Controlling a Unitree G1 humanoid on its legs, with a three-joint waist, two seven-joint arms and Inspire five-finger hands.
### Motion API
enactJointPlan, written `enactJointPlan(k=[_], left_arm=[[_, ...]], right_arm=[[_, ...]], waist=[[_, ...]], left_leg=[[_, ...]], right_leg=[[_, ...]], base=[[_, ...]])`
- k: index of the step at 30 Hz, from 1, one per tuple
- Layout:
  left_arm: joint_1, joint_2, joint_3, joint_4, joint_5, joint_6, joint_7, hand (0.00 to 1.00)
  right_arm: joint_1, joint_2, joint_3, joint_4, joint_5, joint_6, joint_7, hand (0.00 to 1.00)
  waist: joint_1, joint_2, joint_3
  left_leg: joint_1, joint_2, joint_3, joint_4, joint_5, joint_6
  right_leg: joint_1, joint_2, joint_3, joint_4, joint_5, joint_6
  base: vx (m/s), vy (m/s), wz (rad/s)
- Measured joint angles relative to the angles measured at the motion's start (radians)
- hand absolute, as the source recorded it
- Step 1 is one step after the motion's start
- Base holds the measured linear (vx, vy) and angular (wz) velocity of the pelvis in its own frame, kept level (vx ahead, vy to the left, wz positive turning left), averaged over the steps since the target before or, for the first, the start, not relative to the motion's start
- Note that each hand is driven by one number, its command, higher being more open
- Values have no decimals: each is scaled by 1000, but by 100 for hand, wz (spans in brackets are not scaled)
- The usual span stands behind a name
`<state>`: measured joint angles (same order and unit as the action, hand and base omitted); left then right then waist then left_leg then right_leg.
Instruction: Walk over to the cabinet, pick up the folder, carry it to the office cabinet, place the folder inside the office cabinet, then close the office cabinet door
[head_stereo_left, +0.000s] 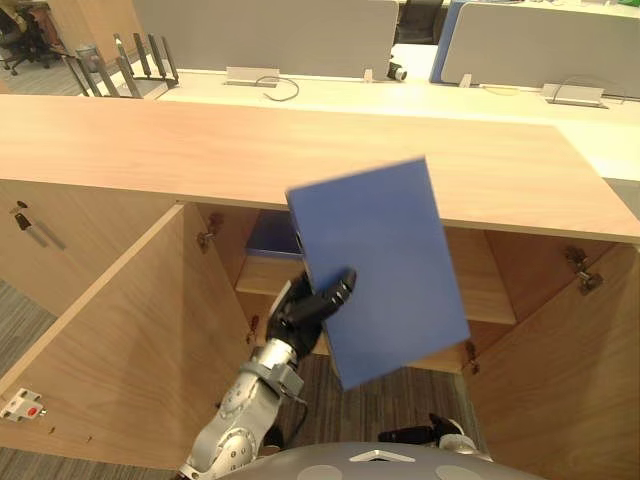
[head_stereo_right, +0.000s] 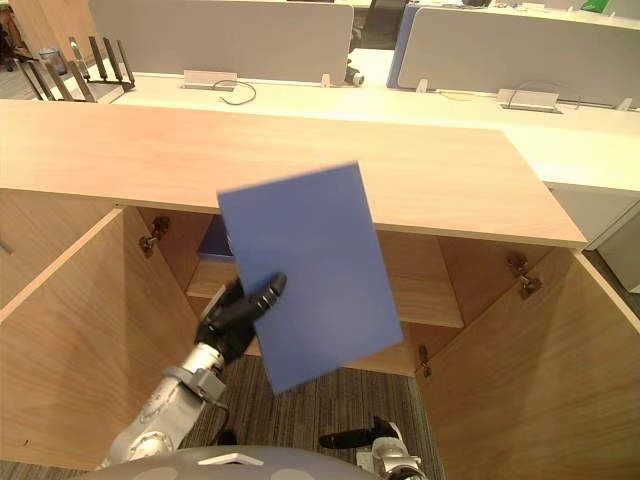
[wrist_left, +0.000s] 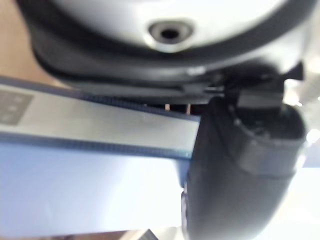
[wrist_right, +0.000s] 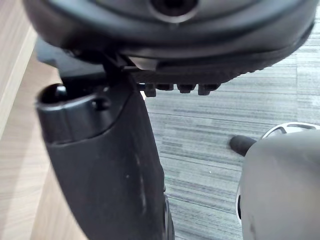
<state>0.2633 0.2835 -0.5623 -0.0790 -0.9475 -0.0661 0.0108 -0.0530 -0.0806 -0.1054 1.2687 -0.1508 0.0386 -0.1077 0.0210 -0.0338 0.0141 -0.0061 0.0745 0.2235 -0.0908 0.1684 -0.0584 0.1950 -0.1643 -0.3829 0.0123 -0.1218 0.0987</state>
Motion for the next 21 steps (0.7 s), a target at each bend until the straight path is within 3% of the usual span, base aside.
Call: enactJointPlan(k=[4, 9, 10, 17, 21], left_arm=[[43, 0, -55, 12, -74, 30, -25, 0], [6, 2, -131, 119, -155, 47, -48, 0], [13, 8, -145, 168, -189, 72, -48, 0], [21, 30, -125, 168, -187, 73, -66, 0], [67, 30, -56, 166, -181, 74, -76, 0]], right_arm=[[-1, 0, 0, -2, -1, 0, 0, 100], [-2, -3, 38, -9, -2, 2, -9, 100], [-3, -3, 38, -22, 13, 1, -9, 100], [9, 0, 8, -29, 102, -2, -12, 100], [40, -2, -112, -100, 245, -5, -19, 100]], waist=[[-2, -1, 4], [-5, 3, 7], [-26, 8, 10], [-29, 14, 13], [-39, 15, 15]], left_leg=[[2, -2, 0, 0, -5, -5], [27, -2, 3, 0, -13, -13], [28, 1, 5, 0, -16, -16], [28, 3, 19, 0, -30, -25], [31, 3, 29, 1, -36, -25]], right_leg=[[3, -1, 0, 1, 2, 5], [32, 0, 1, -14, 0, 5], [31, 3, 4, -15, -4, 6], [31, 5, 15, -27, -4, 6], [28, 4, 25, -29, -4, 6]], base=[[27, -26, 0], [9, -27, -2], [-1, -47, -5], [29, -40, -6], [18, -21, -8]])
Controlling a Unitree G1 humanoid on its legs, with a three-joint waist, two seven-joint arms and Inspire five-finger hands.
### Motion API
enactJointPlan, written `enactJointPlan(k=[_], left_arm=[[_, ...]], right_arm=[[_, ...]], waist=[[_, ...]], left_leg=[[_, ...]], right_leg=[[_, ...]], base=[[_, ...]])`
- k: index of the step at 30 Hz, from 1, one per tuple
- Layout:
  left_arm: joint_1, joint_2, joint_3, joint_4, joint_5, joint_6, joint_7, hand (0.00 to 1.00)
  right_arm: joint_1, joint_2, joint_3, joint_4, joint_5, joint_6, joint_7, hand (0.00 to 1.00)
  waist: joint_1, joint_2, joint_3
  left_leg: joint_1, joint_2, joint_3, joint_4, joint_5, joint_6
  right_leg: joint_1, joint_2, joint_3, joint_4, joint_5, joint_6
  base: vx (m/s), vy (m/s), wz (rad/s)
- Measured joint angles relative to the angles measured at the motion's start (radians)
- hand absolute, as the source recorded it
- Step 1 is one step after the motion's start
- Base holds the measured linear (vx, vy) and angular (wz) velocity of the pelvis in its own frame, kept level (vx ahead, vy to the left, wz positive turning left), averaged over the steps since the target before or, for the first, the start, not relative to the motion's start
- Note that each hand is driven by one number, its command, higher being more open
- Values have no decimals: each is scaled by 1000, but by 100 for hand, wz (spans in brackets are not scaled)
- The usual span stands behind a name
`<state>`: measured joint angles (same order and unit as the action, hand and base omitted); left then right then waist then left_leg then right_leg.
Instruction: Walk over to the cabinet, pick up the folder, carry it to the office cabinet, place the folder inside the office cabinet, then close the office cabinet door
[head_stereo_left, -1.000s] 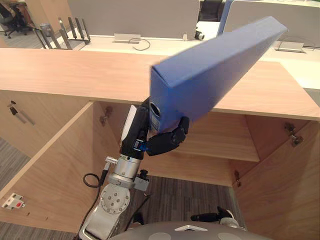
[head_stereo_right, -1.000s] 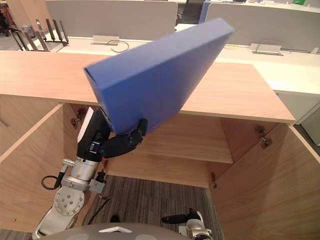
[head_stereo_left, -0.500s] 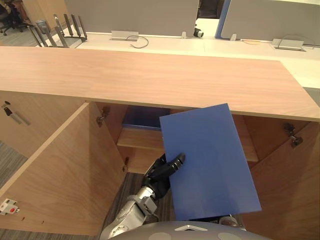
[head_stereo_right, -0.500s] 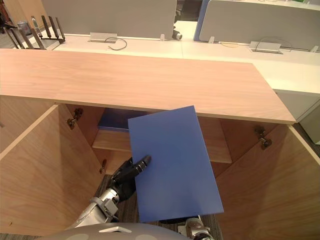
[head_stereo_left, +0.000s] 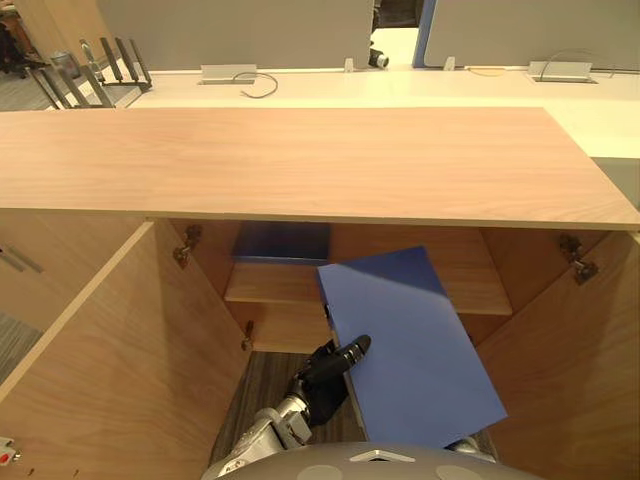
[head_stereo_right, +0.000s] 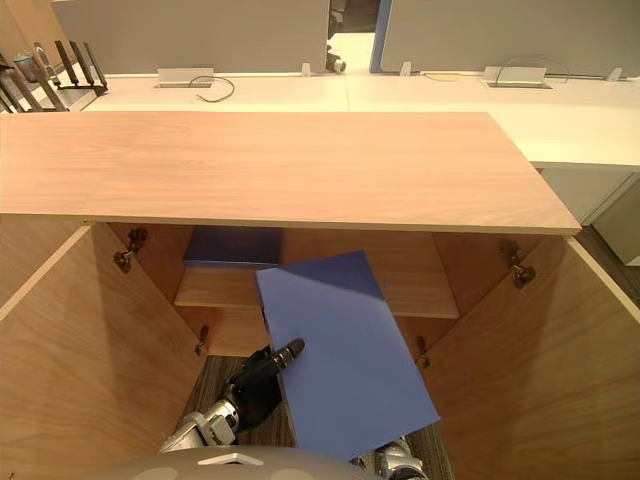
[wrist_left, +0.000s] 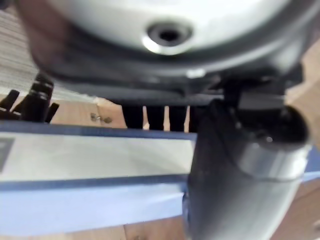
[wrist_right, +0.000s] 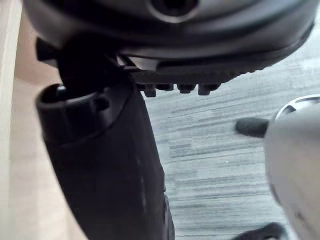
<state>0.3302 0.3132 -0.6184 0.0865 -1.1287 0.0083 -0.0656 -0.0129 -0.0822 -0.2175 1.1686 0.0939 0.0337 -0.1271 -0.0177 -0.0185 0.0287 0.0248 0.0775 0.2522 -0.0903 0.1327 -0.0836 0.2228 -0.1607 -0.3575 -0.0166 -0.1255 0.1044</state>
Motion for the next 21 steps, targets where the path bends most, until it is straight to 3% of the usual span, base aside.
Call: enactJointPlan(k=[2, 6, 16, 21], left_arm=[[35, 3, 65, 0, 9, 0, 0, 0], [48, 20, 131, 0, 40, -3, 0, 0], [64, 10, 187, 0, 46, -1, 0, 0], [64, -2, 313, 1, 84, -2, 0, 0]], right_arm=[[2, -13, -77, -49, 77, -4, -37, 100], [0, -62, -131, -98, 81, -13, -71, 100], [-4, -61, -146, -116, 73, -21, -57, 100], [-5, -62, -165, -116, 70, -18, -51, 100]], waist=[[-14, 4, 2], [-11, 8, 11], [-12, 12, 11], [-12, 11, 13]], left_leg=[[1, 0, 5, 0, -2, 1], [1, -1, 7, 0, -2, 2], [1, -1, 8, 0, -2, 2], [0, -1, 8, 0, -2, 2]], right_leg=[[-3, -1, 6, 0, 0, 0], [-6, -3, 7, 4, 0, 0], [-7, -4, 6, 4, 0, 0], [-7, -4, 4, 4, 0, 0]], base=[[9, -16, -8], [-1, -3, -1], [0, 0, 0], [0, 0, 0]])
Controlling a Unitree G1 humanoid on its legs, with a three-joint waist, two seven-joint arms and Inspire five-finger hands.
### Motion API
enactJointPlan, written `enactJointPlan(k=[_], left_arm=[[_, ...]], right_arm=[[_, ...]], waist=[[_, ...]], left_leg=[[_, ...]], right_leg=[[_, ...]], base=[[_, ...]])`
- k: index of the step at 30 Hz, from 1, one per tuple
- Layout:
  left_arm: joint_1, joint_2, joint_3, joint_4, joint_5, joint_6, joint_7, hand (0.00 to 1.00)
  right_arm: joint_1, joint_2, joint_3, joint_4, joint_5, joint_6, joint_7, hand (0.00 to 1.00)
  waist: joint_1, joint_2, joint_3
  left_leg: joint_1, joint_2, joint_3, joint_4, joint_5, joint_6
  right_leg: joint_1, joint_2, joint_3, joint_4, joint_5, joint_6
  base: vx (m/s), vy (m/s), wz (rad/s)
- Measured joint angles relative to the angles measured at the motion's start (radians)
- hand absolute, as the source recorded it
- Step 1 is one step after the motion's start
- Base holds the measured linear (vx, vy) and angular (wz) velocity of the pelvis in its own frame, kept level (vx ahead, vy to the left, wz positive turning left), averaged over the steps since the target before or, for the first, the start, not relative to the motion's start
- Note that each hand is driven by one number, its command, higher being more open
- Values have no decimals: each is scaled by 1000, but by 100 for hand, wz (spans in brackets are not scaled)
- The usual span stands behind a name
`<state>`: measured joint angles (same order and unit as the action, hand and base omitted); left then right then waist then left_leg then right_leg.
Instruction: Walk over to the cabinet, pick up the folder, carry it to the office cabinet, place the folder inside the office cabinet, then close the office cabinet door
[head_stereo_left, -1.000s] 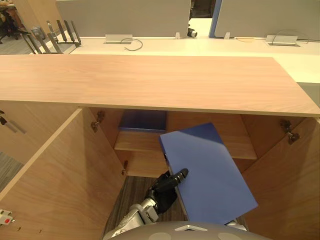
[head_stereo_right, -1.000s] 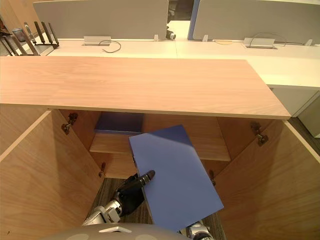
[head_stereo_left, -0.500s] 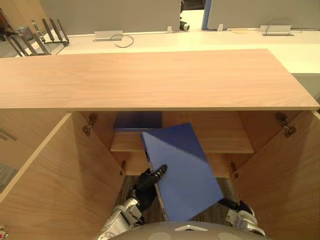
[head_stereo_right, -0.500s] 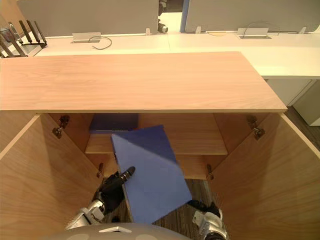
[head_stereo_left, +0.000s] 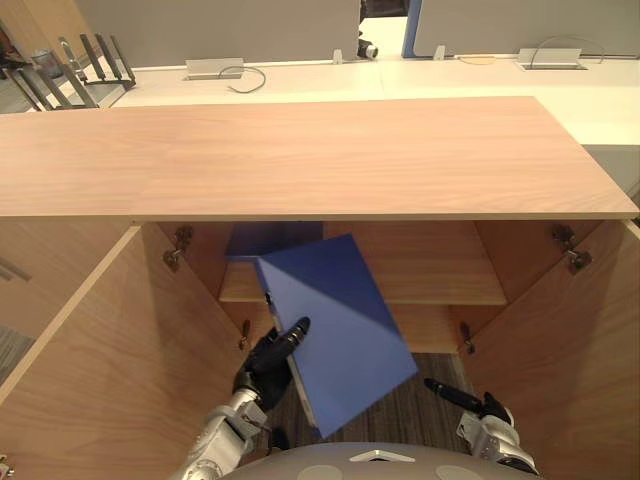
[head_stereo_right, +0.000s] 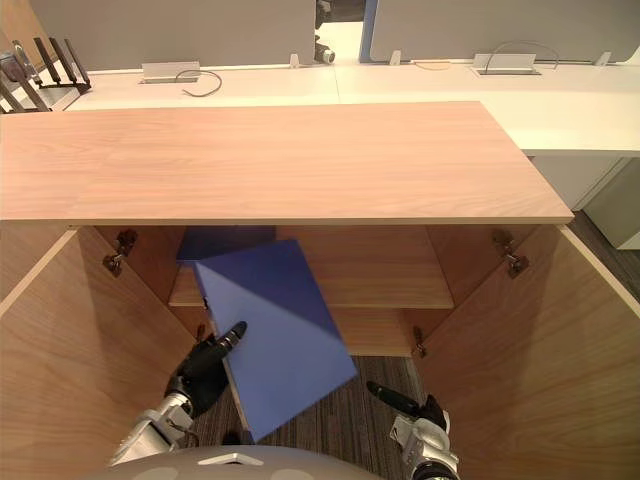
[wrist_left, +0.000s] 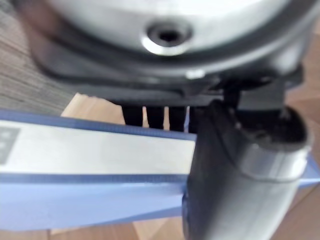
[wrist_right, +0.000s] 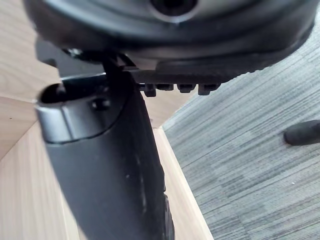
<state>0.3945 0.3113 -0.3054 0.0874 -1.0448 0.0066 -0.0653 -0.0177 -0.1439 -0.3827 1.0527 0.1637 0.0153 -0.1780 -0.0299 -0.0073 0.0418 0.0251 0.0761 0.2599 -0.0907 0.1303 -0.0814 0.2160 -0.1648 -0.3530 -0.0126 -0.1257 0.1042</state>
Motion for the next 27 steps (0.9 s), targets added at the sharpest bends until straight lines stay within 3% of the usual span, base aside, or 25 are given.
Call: enactJointPlan(k=[3, 8, 11, 15, 18, 22, 27], left_arm=[[0, 0, 71, 0, 10, -1, 1, 0], [-1, 4, 174, 0, 77, -3, 0, 0], [-1, 6, 203, 1, 112, -4, 0, 0], [-1, 12, 204, 1, 114, -4, 0, 0], [-1, 14, 204, 1, 113, -4, -7, 0], [-6, 49, 201, 4, 113, -3, -55, 0], [-43, 76, 184, 31, 113, -3, -110, 0]], right_arm=[[-2, -9, -1, -13, 0, 8, 3, 100], [0, -56, 2, -220, 3, 27, 8, 100], [-29, -116, -1, -321, 0, 21, 0, 100], [-72, -151, 0, -324, 11, 10, 4, 100], [-73, -166, 40, -324, 138, -2, 66, 100], [-72, -236, 240, -331, 280, -2, 227, 100], [-80, -281, 417, -370, 293, -1, 389, 100]], waist=[[0, 0, 0], [-4, 4, 1], [-4, 5, 1], [-4, 4, 1], [-4, 7, 1], [-16, 8, 1], [-8, 10, 1]], left_leg=[[-1, -2, 0, 0, 0, 1], [-8, -13, 0, 0, -5, 8], [-17, -19, 0, 1, -5, 11], [-16, -20, 0, 3, -5, 11], [-16, -18, 0, 2, -5, 11], [-14, -17, 1, 1, -5, 11], [-13, -18, 0, 0, -4, 12]], right_leg=[[-1, -2, -1, 0, 0, 0], [-10, -14, -1, 3, 0, 0], [-24, -21, -1, 11, 0, 0], [-24, -21, -1, 13, 0, 0], [-24, -20, 0, 14, 0, 0], [-24, -20, 1, 16, 1, 1], [-24, -21, 1, 19, 0, 1]], base=[[0, 0, 0], [0, 0, 0], [0, 0, 0], [0, 0, 0], [0, 0, 0], [0, 0, 0], [0, 0, 0]])
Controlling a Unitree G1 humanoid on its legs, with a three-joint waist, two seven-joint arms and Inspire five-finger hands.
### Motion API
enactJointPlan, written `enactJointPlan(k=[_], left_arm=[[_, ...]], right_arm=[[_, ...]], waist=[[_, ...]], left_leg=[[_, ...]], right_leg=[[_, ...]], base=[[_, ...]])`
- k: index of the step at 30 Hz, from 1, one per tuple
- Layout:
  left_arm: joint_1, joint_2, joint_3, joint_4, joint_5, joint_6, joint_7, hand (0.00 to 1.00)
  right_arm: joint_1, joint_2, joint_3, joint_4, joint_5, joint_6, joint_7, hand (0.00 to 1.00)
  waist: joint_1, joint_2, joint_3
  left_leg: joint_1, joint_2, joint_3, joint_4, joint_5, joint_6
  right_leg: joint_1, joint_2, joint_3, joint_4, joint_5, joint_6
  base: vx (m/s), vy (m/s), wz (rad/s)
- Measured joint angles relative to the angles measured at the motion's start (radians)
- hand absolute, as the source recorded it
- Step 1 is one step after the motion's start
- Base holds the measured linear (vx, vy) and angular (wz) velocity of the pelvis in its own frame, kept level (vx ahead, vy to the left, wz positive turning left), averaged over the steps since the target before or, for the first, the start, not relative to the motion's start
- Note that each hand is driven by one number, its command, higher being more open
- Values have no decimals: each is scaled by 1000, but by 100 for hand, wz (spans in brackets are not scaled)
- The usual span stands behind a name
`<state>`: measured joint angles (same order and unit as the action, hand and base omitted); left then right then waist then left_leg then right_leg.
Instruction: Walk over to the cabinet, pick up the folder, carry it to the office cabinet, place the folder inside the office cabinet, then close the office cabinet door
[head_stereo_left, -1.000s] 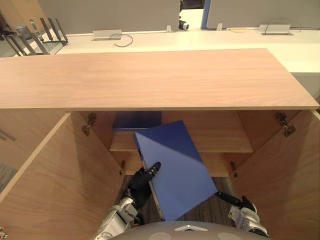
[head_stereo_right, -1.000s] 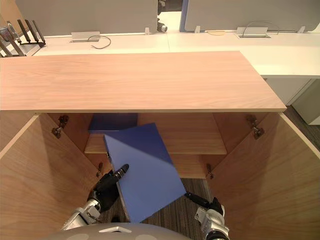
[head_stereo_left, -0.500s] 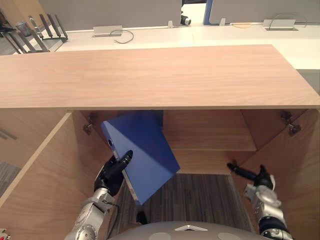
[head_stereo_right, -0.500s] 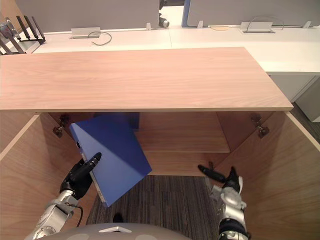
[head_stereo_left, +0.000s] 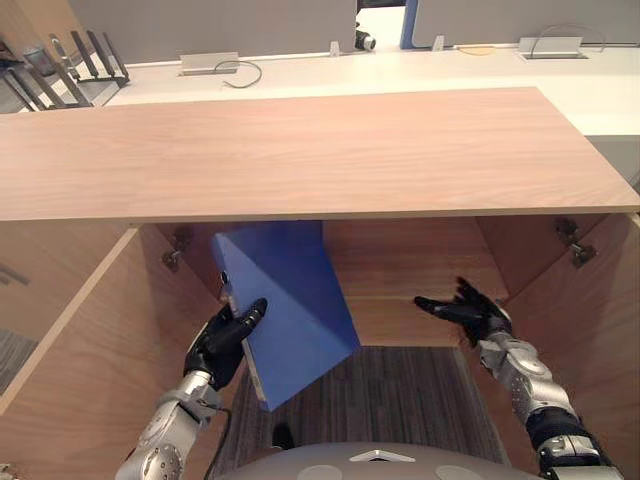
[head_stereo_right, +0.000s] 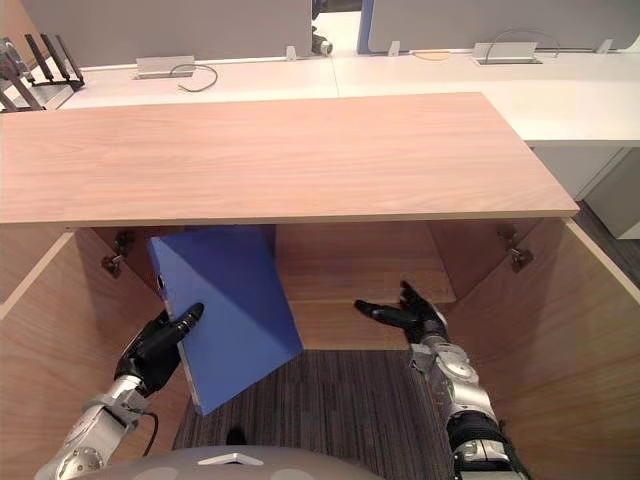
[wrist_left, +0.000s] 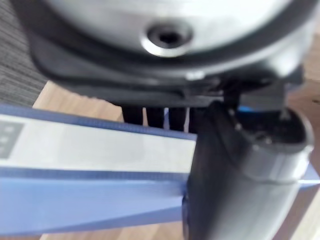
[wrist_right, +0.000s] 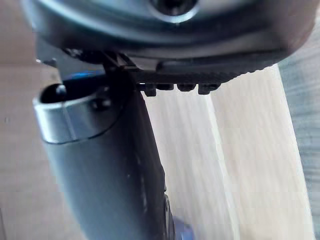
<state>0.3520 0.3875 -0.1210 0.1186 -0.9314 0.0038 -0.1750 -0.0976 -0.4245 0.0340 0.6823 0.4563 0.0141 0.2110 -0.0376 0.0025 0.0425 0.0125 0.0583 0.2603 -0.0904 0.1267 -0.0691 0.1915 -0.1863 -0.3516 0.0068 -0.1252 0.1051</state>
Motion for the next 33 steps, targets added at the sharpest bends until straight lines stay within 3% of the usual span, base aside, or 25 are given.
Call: enactJointPlan(k=[8, 21, 27, 33], left_arm=[[-28, 24, -104, 1, 0, 1, -32, 0], [-42, 107, -209, -1, -4, 2, -92, 0], [-42, 141, -238, -1, -9, 4, -115, 0], [-70, 176, -293, 40, -49, 4, -133, 0]], right_arm=[[-81, -8, 210, 35, -8, 22, 67, 100], [-274, -8, 277, 179, 1, 22, 55, 100], [-299, -1, 299, 206, 90, 22, 53, 100], [-312, -2, 404, 219, 196, 31, 98, 100]], waist=[[8, 6, 2], [9, 15, 6], [10, 17, 8], [11, 18, 8]], left_leg=[[-2, -3, -4, 0, 4, 4], [-4, -3, -15, -1, 17, 11], [-6, -5, -18, -1, 21, 14], [-7, -5, -19, -1, 22, 13]], right_leg=[[0, -2, -4, 0, 2, 3], [3, -3, -20, 7, 6, 11], [3, -4, -23, 7, 9, 15], [3, -4, -24, 7, 10, 17]], base=[[-1, -1, 1], [0, 0, 2], [-16, -7, 1], [0, 0, 0]])
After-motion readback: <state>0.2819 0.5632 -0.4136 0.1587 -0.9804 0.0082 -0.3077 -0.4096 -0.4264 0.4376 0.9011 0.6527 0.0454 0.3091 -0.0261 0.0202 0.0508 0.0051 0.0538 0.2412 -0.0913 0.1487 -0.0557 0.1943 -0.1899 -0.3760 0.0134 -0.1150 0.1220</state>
